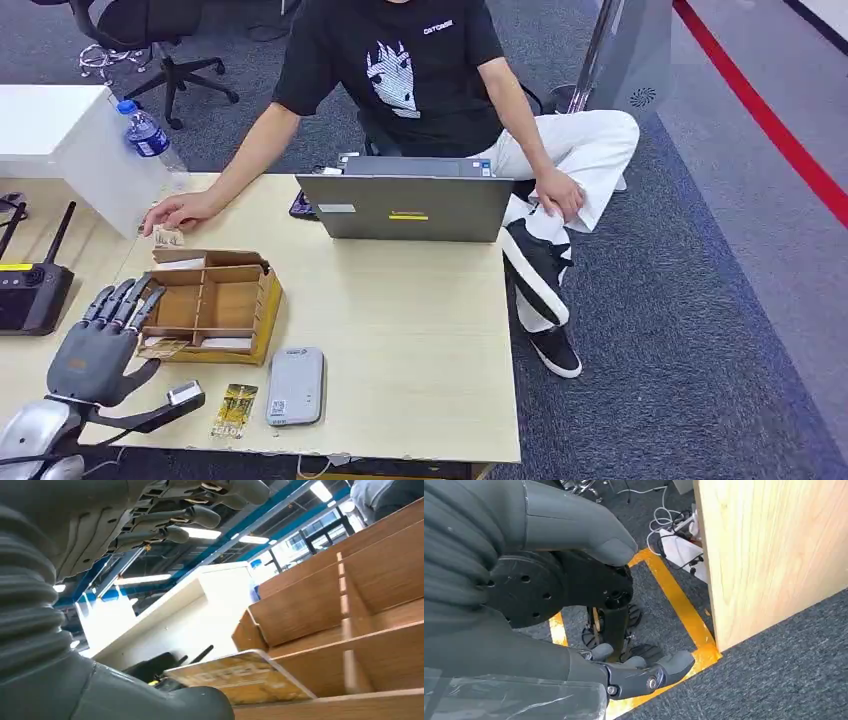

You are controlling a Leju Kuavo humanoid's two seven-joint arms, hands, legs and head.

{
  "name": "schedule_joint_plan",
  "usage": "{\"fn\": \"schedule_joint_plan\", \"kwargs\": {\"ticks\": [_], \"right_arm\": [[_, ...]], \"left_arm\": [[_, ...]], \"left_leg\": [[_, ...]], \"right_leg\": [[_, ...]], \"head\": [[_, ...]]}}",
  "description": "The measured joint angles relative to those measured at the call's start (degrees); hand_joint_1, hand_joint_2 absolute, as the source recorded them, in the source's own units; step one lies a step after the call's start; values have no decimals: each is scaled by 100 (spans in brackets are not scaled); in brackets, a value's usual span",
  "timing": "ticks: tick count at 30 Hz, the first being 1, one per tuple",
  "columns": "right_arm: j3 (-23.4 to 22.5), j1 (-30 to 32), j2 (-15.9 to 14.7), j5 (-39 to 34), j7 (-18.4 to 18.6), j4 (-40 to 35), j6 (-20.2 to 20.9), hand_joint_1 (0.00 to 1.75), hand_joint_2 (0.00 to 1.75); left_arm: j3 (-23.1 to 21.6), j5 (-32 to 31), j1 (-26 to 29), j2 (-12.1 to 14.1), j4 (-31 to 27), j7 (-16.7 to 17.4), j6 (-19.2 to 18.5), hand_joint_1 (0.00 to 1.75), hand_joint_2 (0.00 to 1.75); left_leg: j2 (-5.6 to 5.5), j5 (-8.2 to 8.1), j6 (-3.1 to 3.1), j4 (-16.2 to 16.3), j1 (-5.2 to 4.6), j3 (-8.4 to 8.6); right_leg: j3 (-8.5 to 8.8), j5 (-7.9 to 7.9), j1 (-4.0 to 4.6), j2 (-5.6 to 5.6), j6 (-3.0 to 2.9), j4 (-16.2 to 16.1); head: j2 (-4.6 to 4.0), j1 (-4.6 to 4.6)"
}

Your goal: Pass the card to the sensor for recognition and then transmit it.

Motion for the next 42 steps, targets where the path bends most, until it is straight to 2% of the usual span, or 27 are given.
{"fn": "schedule_joint_plan", "kwargs": {"ticks": [6, 7, 8, 9, 10, 20, 29, 38, 42], "right_arm": [[2, -12, 0, 0, 0, 11, -7, 0, 175], [2, -14, 0, 0, 0, 13, -7, 0, 175], [2, -14, 0, 0, 0, 15, -7, 0, 175], [2, -15, 0, 0, 0, 18, -7, 0, 175], [2, -18, 0, 0, 0, 22, -7, 0, 175], [2, -17, -7, -6, -2, 33, -7, 0, 175], [2, -19, -9, -18, -17, 39, -17, 0, 175], [9, -30, -9, -22, -17, 37, -59, 0, 175], [13, -31, -9, -22, -17, 37, -68, 0, 175]], "left_arm": [[-79, 11, -123, -131, 105, -4, 4, 0, 175], [-92, 11, -131, -151, 111, -4, 4, 49, 175], [-103, 11, -146, -164, 122, -4, 4, 49, 175], [-111, 11, -155, -177, 135, -4, 4, 162, 175], [-116, 13, -155, -179, 142, -4, 4, 175, 175], [-153, 105, -174, -179, 229, -7, -2, 175, 175], [-181, 483, -257, -227, 227, -243, 44, 175, 175], [-247, 653, -893, -256, -689, -323, -7, 175, 175], [-297, 658, -1160, -258, -1000, -422, 90, 175, 175]], "left_leg": [[0, 0, 0, 0, 0, 0], [0, 0, 0, 0, 0, 0], [0, 0, 0, 0, 0, -1], [0, 0, 0, 0, 0, -1], [0, 0, 0, 0, 0, -1], [1, 0, 0, 0, 0, -1], [0, 1, -1, 1, 0, 0], [3, 8, 0, 2, -1, -3], [-3, 13, 0, 4, 0, -6]], "right_leg": [[-1, 0, 0, 0, 0, 0], [-1, 0, 0, 1, 0, 0], [-2, 0, 0, 1, 0, 0], [-2, 0, 0, 0, 0, 0], [-2, 0, 0, 1, 0, 0], [-3, 0, 0, 1, 0, 0], [-4, 1, 0, 1, -1, 0], [-5, 14, 0, 1, -6, 0], [-12, 15, 1, -2, -6, 0]], "head": [[0, 0], [0, -2], [0, -2], [0, 0], [0, -2], [0, 0], [0, 0], [0, -2], [0, 0]]}}
